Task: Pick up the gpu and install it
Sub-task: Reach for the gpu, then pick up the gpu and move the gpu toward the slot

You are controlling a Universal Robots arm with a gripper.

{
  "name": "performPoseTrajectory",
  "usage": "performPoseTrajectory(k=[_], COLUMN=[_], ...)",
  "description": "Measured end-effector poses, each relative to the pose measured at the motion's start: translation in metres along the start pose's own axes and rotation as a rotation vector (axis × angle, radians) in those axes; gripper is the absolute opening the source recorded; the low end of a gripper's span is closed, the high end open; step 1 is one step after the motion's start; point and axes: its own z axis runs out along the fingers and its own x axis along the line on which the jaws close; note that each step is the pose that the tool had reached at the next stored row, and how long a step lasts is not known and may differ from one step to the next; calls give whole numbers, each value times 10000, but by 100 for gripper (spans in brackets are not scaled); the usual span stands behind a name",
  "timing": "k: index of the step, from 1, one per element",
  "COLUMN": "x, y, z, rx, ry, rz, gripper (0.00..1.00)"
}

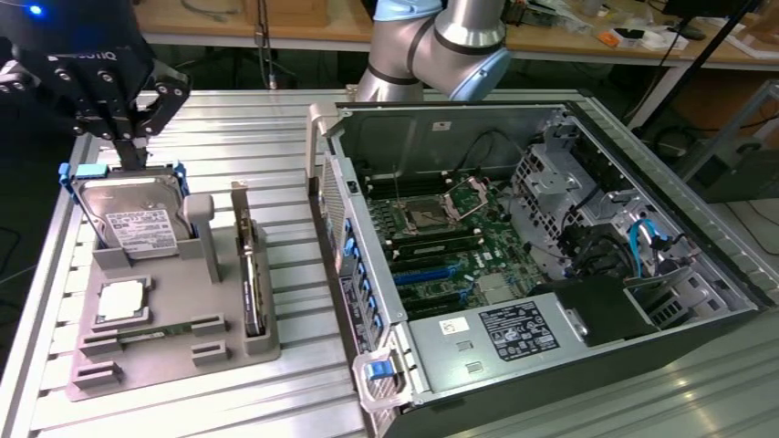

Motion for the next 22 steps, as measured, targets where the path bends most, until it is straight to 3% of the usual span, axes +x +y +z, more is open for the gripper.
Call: performPoseTrajectory(k=[1,2,22], x=[-174,-230,-230], y=[13,17,16], z=[4,7,42], rx=[1,0,1], ry=[12,13,15], rz=[2,3,2], gripper=[11,11,11])
